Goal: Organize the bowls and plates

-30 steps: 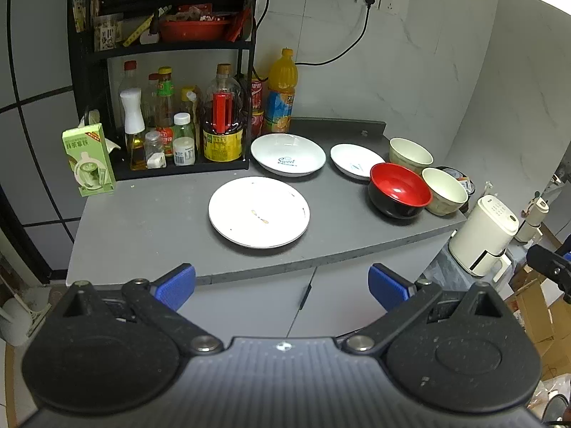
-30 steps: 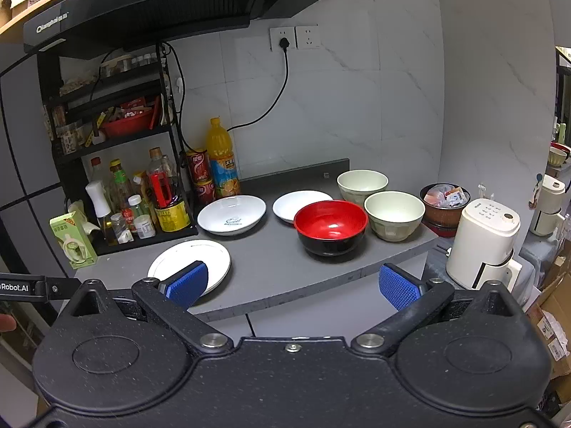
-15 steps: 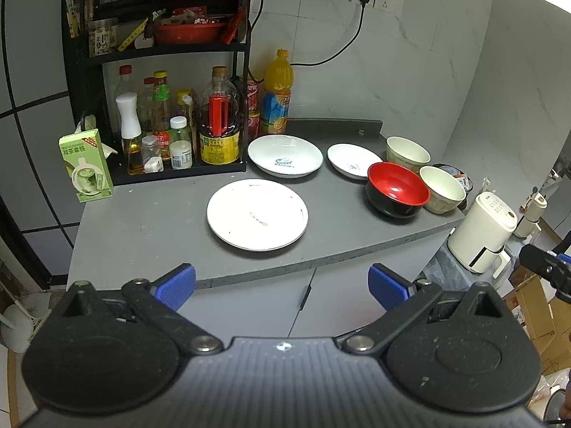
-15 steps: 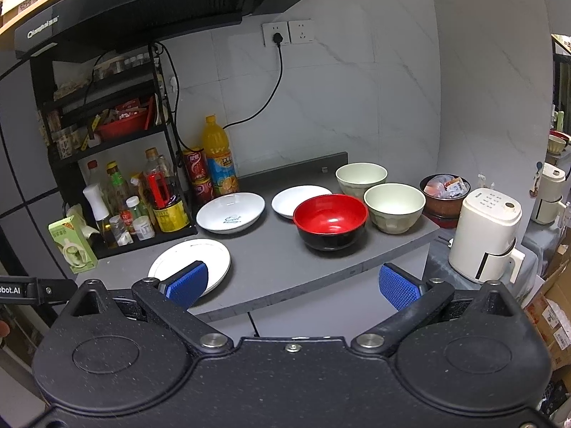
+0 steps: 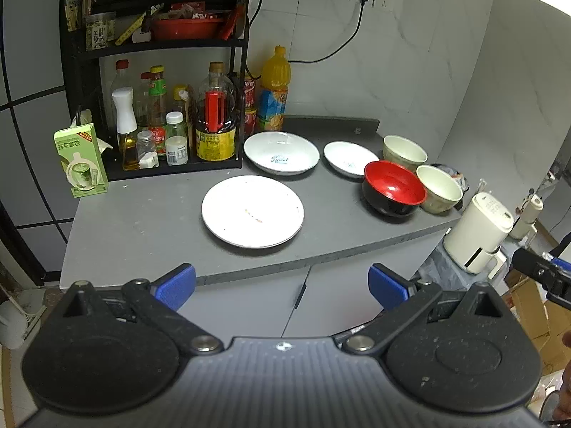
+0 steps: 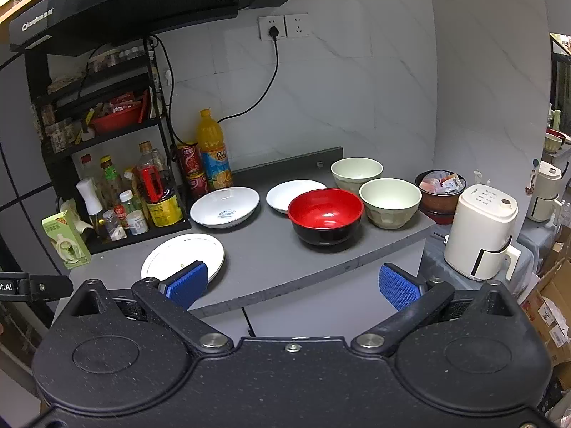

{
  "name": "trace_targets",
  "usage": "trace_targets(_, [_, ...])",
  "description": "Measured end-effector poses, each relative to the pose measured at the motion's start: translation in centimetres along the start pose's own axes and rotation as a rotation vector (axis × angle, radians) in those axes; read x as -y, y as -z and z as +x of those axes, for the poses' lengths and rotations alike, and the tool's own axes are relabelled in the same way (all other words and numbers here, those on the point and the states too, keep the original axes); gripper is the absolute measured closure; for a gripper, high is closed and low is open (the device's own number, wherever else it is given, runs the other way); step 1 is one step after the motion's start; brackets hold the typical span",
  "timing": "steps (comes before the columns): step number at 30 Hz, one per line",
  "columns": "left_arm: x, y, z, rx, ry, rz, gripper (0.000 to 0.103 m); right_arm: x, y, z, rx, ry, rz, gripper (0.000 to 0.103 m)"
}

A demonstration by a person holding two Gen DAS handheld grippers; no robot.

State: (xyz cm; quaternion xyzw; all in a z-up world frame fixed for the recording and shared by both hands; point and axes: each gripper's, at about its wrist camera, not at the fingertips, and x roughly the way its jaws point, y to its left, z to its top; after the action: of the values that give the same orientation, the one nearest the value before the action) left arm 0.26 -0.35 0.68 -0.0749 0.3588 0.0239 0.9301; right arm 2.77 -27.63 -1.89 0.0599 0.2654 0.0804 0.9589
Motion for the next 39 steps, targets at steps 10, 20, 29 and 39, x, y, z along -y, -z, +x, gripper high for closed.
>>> trace_targets(10, [-0.6,-0.3,-0.1,0.01,0.014,0.003,0.001,0.0,0.3,0.3,-0.018,0.013,-0.005,0.0])
trace_targets(20, [-1.4,-0.5,0.0,0.028,0.032,-0.022,0.001,-0.2,-0.1,0.7,-0.005,0.028,-0.029,0.0])
trace_targets(29, [-1.8,-0.4,0.5,0.034,0.037,-0.025,0.001,-0.5,0.4,1.5,-0.018,0.014,-0.05,0.0])
trace_targets(39, [-1.6,-0.3,1.0,0.035,0.025,-0.037,0.001,-0.1,0.1,1.9,-0.03,-0.008,-0.051,0.0])
